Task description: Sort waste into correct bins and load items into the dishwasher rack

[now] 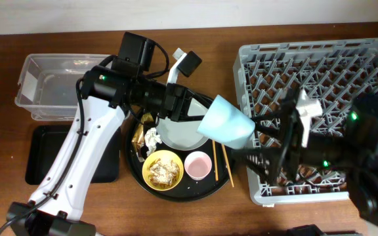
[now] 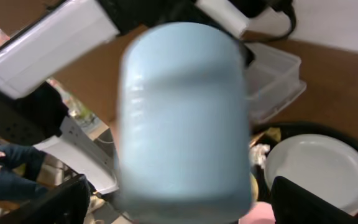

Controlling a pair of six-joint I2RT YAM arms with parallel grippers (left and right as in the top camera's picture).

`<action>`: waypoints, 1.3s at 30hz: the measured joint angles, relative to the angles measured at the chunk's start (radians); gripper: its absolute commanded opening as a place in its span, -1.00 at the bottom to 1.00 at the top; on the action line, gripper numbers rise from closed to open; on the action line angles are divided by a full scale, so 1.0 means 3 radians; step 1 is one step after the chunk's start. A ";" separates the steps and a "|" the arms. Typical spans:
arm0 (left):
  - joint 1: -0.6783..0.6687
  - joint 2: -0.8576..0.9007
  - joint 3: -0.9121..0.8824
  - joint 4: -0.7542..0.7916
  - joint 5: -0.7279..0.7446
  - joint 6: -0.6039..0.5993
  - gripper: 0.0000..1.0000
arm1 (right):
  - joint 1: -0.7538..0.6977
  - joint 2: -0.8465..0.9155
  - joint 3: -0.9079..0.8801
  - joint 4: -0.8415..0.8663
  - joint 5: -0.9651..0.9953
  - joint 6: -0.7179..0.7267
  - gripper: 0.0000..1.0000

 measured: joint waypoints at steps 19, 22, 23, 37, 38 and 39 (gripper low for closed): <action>-0.0006 -0.0005 0.0004 0.0018 0.0085 0.0047 0.99 | 0.0000 -0.0200 0.0000 0.0066 -0.0086 0.0065 0.02; -0.0006 -0.0005 0.0004 0.0023 0.0061 0.0047 0.99 | 0.0000 -0.0408 0.0000 -0.0155 0.0469 0.0205 0.02; -0.0006 -0.0005 0.0004 0.0024 0.0025 0.0047 1.00 | 0.0000 -0.0468 0.0001 -0.0242 0.0651 0.0276 0.02; 0.0121 -0.0005 0.0011 -0.0479 -0.0684 0.0048 0.99 | 0.0000 -0.0081 0.0262 -0.1909 0.3689 0.1390 0.03; 0.0121 -0.0006 0.0011 -0.0523 -0.0741 0.0048 0.99 | 0.0000 0.0075 0.0263 -0.1916 0.3719 0.1400 0.03; 0.0121 -0.0005 0.0011 -0.0548 -0.0781 0.0048 0.99 | 0.0000 0.0245 0.0263 -0.1916 0.3749 0.1405 0.02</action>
